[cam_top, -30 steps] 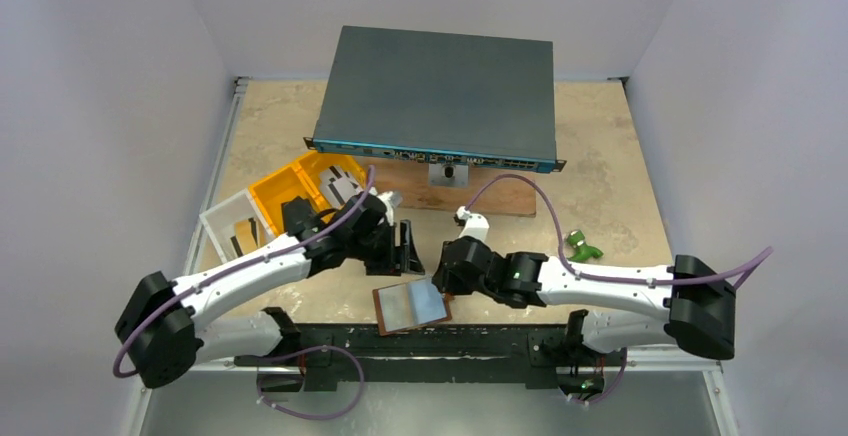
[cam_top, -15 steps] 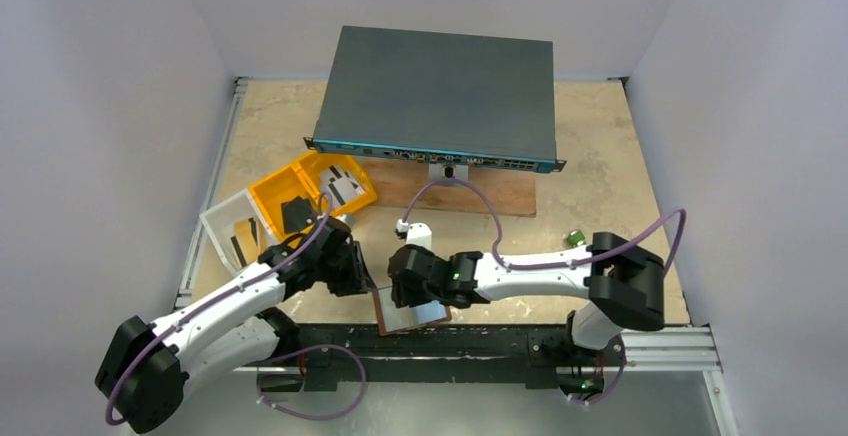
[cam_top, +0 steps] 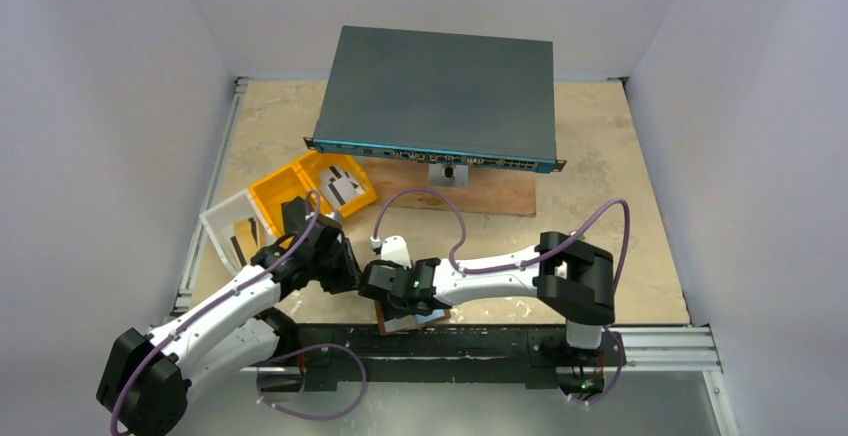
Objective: Take the credit cards out of the card holder
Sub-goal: Remove the credit card from the card holder.
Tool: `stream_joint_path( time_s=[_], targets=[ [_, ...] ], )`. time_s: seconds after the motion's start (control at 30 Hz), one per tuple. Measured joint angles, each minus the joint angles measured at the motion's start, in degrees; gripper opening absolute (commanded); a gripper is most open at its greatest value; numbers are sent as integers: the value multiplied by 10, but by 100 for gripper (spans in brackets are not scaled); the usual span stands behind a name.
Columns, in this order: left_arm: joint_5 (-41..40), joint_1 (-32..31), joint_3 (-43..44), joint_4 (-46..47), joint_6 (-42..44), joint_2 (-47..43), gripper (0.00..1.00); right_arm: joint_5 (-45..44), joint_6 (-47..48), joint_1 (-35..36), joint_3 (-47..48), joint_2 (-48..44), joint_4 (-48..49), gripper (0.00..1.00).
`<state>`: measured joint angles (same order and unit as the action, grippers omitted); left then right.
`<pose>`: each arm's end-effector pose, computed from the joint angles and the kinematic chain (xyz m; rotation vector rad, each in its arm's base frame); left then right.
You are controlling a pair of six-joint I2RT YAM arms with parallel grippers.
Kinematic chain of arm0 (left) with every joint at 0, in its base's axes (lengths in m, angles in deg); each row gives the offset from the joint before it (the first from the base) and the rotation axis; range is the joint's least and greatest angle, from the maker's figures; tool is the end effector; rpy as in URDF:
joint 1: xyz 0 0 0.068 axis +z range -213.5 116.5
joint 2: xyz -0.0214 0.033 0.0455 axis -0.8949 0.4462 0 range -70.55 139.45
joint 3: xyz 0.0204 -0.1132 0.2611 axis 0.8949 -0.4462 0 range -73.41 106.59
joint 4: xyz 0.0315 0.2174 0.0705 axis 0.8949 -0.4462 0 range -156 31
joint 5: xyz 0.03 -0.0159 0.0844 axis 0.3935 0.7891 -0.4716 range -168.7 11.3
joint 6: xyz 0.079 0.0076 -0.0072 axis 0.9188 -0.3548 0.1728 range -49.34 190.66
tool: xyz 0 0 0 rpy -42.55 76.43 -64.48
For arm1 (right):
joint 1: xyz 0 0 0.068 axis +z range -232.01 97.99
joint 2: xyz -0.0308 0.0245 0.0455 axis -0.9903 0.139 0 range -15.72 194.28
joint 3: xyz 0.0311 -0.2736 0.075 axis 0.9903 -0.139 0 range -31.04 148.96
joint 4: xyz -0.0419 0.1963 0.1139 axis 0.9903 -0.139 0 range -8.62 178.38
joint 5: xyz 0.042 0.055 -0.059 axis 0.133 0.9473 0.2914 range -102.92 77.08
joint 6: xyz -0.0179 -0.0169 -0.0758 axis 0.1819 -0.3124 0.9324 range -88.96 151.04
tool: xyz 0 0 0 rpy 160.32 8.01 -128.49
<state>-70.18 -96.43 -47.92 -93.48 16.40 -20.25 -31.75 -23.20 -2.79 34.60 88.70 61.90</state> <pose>0.1062 -0.0809 0.1701 -0.4579 2.7379 -0.6753 0.0873 0.3396 0.1696 -0.4791 2.6089 0.3604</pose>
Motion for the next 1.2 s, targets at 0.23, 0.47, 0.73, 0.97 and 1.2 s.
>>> stream_joint_path(
  time_s=[0.23,0.47,0.73,0.97,1.2],
  targets=[
    [5,2,0,2,5,12,24,-2,2,1,28,20,-28,42],
    [35,3,0,18,21,39,24,3,-2,0,19,17,-17,30],
    [91,3,0,57,42,81,20,18,-12,-16,-25,-10,18,12],
    [116,-29,3,83,46,107,11,66,-33,-45,-100,-53,104,4],
    [121,-66,12,116,44,169,6,124,-75,-83,-199,-99,226,0]
  ],
)
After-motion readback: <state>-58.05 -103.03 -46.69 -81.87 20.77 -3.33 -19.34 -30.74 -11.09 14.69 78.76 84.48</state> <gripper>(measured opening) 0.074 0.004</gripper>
